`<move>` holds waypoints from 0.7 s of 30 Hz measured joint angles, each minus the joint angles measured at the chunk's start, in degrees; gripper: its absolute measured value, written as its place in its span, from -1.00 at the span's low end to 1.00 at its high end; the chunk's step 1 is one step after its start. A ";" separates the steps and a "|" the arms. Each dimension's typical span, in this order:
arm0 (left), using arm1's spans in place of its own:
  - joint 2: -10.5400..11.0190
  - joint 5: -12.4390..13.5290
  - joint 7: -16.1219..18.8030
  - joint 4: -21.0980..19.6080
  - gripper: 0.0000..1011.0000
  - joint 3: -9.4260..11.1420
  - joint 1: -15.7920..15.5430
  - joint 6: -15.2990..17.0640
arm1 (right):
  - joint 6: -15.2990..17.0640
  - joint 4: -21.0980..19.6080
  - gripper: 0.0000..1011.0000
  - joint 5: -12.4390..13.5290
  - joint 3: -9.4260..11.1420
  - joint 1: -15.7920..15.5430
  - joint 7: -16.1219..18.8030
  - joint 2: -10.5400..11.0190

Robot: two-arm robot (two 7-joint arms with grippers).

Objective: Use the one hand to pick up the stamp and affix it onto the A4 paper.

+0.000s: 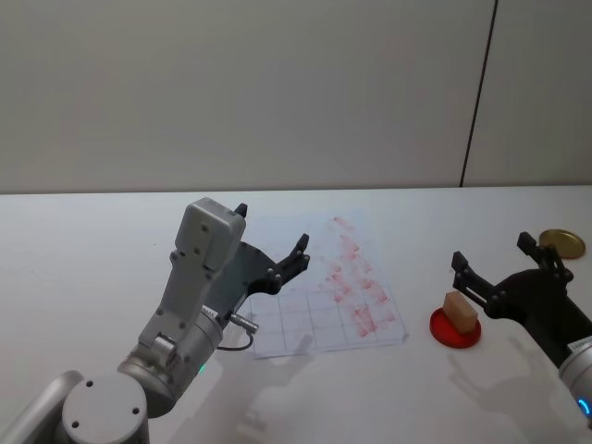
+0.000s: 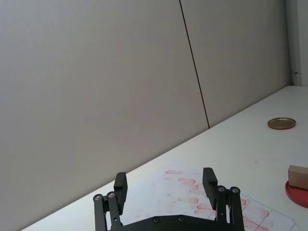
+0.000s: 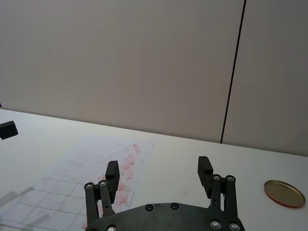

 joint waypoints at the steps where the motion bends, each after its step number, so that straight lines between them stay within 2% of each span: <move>1: 0.00 0.00 0.00 0.00 0.96 0.00 0.00 0.00 | 0.00 0.00 0.98 0.00 0.00 0.00 0.00 0.00; 21: 0.00 0.00 0.00 0.00 0.96 0.00 0.00 0.00 | 0.00 0.00 0.98 0.00 0.00 0.00 0.00 0.00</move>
